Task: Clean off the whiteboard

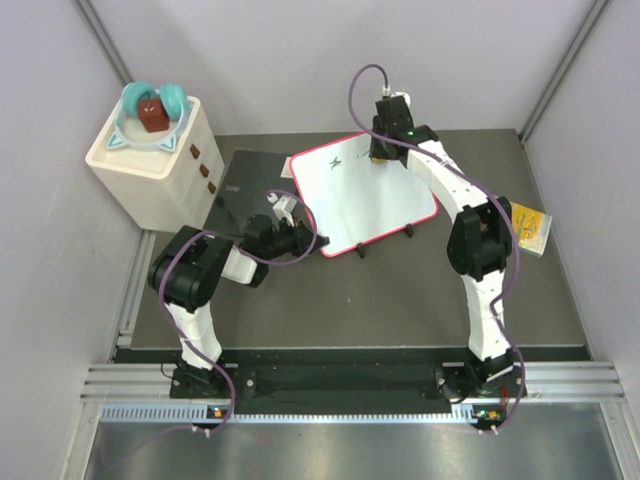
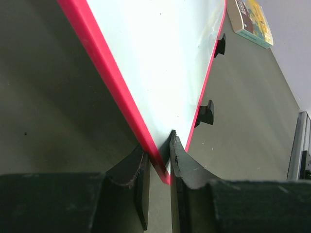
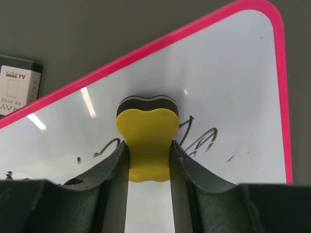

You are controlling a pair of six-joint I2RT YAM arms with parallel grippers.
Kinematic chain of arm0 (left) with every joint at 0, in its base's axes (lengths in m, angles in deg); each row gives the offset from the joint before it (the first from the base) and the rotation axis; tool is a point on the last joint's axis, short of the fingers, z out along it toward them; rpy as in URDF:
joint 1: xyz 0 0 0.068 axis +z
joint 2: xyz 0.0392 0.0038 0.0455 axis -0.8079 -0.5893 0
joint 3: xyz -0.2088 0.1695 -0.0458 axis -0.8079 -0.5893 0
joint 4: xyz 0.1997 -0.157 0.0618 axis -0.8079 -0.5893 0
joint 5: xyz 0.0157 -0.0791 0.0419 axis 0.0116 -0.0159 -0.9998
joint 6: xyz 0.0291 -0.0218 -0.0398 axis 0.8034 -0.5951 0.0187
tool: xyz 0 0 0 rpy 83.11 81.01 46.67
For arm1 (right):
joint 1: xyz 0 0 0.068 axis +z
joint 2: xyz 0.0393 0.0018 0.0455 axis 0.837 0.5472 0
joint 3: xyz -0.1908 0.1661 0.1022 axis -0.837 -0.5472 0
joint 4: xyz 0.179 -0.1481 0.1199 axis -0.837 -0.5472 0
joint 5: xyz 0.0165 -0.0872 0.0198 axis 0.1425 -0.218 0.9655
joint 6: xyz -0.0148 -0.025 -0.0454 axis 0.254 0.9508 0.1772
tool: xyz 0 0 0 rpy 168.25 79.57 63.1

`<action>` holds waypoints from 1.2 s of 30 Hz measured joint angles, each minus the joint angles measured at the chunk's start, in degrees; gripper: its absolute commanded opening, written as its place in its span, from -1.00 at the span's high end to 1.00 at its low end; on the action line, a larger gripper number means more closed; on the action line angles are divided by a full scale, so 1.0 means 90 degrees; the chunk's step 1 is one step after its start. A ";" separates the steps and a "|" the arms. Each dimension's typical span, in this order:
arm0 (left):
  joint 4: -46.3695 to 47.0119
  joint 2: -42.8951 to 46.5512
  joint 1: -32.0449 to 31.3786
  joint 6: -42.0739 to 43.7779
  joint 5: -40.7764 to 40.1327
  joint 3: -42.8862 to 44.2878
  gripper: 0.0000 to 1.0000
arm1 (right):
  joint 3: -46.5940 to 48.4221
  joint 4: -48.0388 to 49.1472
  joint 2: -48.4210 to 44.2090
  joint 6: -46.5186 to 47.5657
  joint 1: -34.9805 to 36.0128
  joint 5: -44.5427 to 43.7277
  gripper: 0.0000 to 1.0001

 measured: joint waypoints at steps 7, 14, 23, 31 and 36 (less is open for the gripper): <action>-0.0015 0.0005 -0.0027 0.0019 0.0005 -0.0002 1.00 | -0.0510 -0.0019 -0.0204 -0.0131 -0.0561 0.0410 1.00; -0.0022 0.0061 -0.0107 0.0102 0.0022 -0.0002 1.00 | -0.0969 -0.0041 -0.0340 0.0051 -0.1001 0.0952 1.00; -0.0104 0.0063 -0.0134 0.0219 0.0019 0.0000 1.00 | -0.1263 0.0007 -0.0554 0.0520 -0.0964 0.1749 1.00; -0.0134 0.0070 -0.0151 0.0330 0.0007 0.0000 1.00 | -0.1676 0.0415 -0.0797 0.0325 -0.0964 0.1710 1.00; -0.0138 0.0073 -0.0168 0.0355 -0.0022 0.0000 1.00 | -0.1336 0.0381 -0.0678 0.0170 -0.0933 0.1695 1.00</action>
